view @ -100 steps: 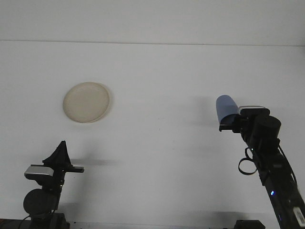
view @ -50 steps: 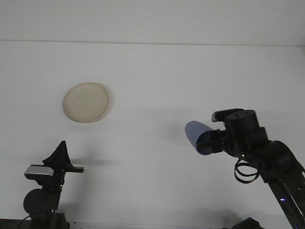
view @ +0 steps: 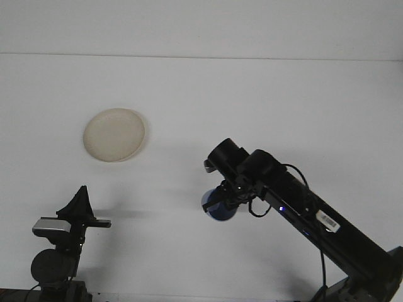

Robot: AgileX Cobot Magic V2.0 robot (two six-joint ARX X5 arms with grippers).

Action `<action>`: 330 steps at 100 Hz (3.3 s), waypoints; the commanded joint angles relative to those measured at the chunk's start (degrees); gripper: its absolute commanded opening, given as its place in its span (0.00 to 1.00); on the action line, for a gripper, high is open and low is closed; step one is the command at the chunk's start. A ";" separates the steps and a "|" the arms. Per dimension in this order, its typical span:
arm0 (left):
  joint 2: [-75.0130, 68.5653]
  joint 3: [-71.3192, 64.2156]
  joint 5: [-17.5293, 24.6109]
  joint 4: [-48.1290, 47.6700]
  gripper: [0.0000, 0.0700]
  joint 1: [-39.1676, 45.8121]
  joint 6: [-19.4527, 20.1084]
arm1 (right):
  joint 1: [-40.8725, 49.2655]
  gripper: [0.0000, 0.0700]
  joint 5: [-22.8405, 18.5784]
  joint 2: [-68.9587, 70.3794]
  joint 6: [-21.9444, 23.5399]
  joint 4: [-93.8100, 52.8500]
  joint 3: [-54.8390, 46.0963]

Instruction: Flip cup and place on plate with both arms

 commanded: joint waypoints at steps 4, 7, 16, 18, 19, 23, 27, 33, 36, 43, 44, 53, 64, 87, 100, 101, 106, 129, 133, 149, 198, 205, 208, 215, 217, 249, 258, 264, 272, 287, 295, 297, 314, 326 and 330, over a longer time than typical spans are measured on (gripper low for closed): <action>-0.07 -1.09 0.07 0.59 0.02 0.07 0.48 | 2.01 0.00 0.00 3.58 -0.76 -1.40 2.75; -0.07 -1.09 0.09 0.59 0.02 0.07 0.48 | 2.36 0.00 0.00 4.48 -0.98 -1.53 3.06; -0.07 -1.09 0.07 0.59 0.02 0.07 0.48 | 2.84 0.00 -0.50 6.34 -1.57 -1.68 3.13; -0.07 -1.09 0.07 0.59 0.02 0.07 0.48 | 2.89 0.00 -0.79 6.82 -1.64 -1.73 3.13; -0.07 -1.09 0.09 0.59 0.02 0.07 0.48 | 2.93 0.00 -0.94 6.99 -1.73 -1.75 3.13; -0.07 -1.09 0.09 0.59 0.02 0.07 0.48 | 3.15 0.00 -1.36 7.80 -2.05 -1.79 3.13; -0.07 -1.09 0.09 0.59 0.02 0.07 0.48 | 3.19 0.00 -1.36 8.37 -2.05 -1.86 3.13; -0.07 -1.09 0.09 0.59 0.02 0.07 0.48 | 3.19 0.00 -1.36 9.09 -2.78 -1.88 3.13; -0.07 -1.09 0.07 0.59 0.02 0.07 0.48 | 3.19 0.00 -1.38 9.44 -3.06 -1.90 3.13; -0.07 -1.09 0.09 0.59 0.02 0.07 0.48 | 3.19 0.00 -1.33 10.16 -3.32 -1.92 3.13; -0.07 -1.09 0.07 0.59 0.02 0.07 0.48 | 3.19 0.00 -1.36 10.32 -3.37 -1.92 3.13; -0.07 -1.09 0.07 0.59 0.02 0.07 0.48 | 3.19 0.00 -1.33 11.41 -3.52 -1.95 3.13; -0.07 -1.09 0.07 0.59 0.02 0.07 0.48 | 3.08 0.00 -1.33 12.70 -4.09 -1.95 3.13; -0.07 -1.09 0.09 0.57 0.02 0.07 0.48 | 3.06 0.01 -1.38 14.01 -4.83 -1.95 3.04; -0.07 -1.09 0.09 0.59 0.02 0.07 0.48 | 3.04 0.24 -1.36 14.01 -4.81 -1.95 3.04; -0.07 -1.09 0.07 0.59 0.02 0.07 0.48 | 3.04 0.26 -1.36 14.01 -4.81 -1.95 3.04; -0.07 -1.09 0.07 0.59 0.02 0.07 0.48 | 3.04 0.36 -1.36 14.01 -4.81 -1.95 3.04; -0.07 -1.09 0.09 0.57 0.02 0.07 0.48 | 3.04 0.55 -1.40 13.94 -5.07 -1.95 4.24; -0.07 -1.09 0.09 0.57 0.02 0.07 0.48 | 3.04 0.56 -1.42 13.86 -5.05 -1.95 5.03; -0.07 -1.09 0.07 0.59 0.02 0.07 0.48 | 3.04 0.62 -1.66 12.09 -5.09 -1.95 8.39; -0.07 -1.09 0.09 0.57 0.02 0.07 0.48 | -10.27 0.71 0.63 -3.61 -10.97 -2.03 9.05; -0.07 -1.09 0.07 0.59 0.02 0.07 0.48 | -14.29 0.71 0.87 -5.81 -12.46 -2.03 8.26; -0.07 -1.09 0.09 0.57 0.02 0.07 0.48 | -16.04 0.71 1.31 -6.86 -13.18 -2.01 7.65; -0.07 -1.09 0.09 0.59 0.02 0.07 0.48 | -19.89 0.71 2.71 -9.29 -14.27 -2.01 5.81; -0.07 -1.09 0.09 0.57 0.02 0.07 0.48 | -20.96 0.71 3.06 -10.14 -14.32 -2.01 5.22; -0.07 -1.09 0.07 0.59 0.02 0.07 0.48 | -35.28 0.71 3.21 -26.97 -16.50 7.67 -8.87; -0.07 -1.09 0.07 0.59 0.02 0.07 0.48 | -37.64 0.71 3.21 -33.11 -16.55 13.25 -15.12; -0.07 -1.09 0.09 0.59 0.02 0.07 0.48 | -38.64 0.71 3.23 -37.31 -16.61 16.72 -19.47; -0.07 -1.09 0.09 0.59 0.02 0.07 0.48 | -39.19 0.71 3.21 -42.69 -16.83 21.00 -25.24; -0.07 -1.09 0.07 0.59 0.02 0.07 0.48 | -39.15 0.71 2.91 -51.98 -17.35 29.94 -35.65; -0.07 -1.09 0.07 0.59 0.02 0.07 0.48 | -39.15 0.71 1.95 -56.39 -18.10 35.10 -40.98; -0.07 -1.09 0.09 0.59 0.02 0.07 0.48 | -39.15 0.71 1.60 -57.44 -18.32 36.41 -42.25; -0.07 -1.09 0.09 0.59 0.02 0.07 0.48 | -39.12 0.71 -0.33 -64.63 -19.61 48.85 -52.41; -0.07 -1.09 0.09 0.57 0.02 0.07 0.48 | -39.12 0.71 -2.95 -66.40 -19.69 54.53 -56.87; -0.07 -1.09 0.09 0.59 0.02 0.07 0.48 | -39.12 0.71 -3.28 -66.38 -19.78 54.97 -57.64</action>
